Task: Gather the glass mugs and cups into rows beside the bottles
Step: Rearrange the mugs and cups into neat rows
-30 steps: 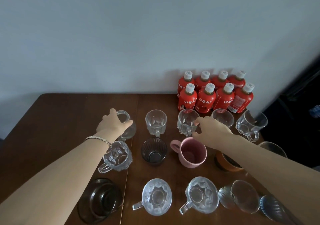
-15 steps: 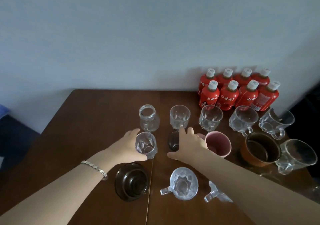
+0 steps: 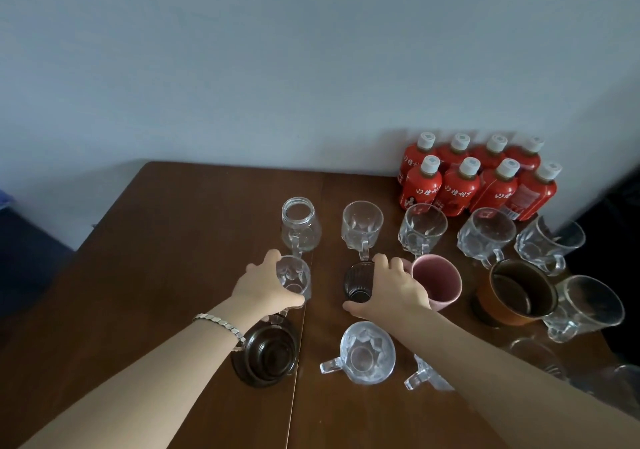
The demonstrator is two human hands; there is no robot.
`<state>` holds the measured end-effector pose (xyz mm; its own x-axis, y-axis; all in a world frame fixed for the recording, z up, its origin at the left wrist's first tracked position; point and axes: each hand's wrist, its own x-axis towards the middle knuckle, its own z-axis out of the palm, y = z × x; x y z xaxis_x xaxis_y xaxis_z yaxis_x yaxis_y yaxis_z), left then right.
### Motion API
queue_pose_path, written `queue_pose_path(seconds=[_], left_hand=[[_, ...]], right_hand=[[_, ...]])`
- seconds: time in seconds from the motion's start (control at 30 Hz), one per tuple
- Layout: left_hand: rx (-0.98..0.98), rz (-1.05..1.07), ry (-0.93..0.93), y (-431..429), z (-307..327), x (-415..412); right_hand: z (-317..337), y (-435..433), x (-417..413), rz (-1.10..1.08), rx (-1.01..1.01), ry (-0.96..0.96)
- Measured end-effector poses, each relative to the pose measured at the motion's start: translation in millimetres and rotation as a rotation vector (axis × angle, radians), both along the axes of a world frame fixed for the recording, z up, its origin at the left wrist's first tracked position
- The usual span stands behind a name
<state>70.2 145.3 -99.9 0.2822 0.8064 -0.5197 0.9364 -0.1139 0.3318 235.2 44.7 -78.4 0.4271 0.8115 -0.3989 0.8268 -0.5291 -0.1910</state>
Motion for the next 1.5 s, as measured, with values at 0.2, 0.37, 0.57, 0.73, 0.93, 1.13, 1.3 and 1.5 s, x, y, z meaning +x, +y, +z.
queue_pose_path(seconds=[0.2, 0.37, 0.57, 0.73, 0.93, 1.13, 1.3, 1.5], left_hand=[[0.040, -0.012, 0.046, -5, -4, -5], [0.056, 0.009, 0.020, -14, -4, -7], [0.064, 0.042, 0.056, -30, 3, -7], [0.058, 0.000, 0.216, -63, 18, -14], [-0.041, -0.050, 0.284, -87, 21, -25], [-0.109, -0.075, 0.296, -102, 20, -38], [-0.123, -0.103, 0.307, -110, 19, -44], [0.023, -0.108, 0.085, -69, 26, -34]], right_hand=[[-2, -2, 0, 0.020, -0.005, -0.016], [0, -10, -7, 0.007, 0.062, -0.019], [4, -52, -38, 0.132, 0.117, -0.045], [-5, -63, -49, 0.093, -0.021, -0.023], [-4, -75, -52, 0.083, -0.044, 0.029], [-1, -93, -64, 0.167, -0.161, 0.023], [3, -101, -69, 0.237, -0.217, -0.023], [15, -52, -40, 0.096, 0.114, -0.034]])
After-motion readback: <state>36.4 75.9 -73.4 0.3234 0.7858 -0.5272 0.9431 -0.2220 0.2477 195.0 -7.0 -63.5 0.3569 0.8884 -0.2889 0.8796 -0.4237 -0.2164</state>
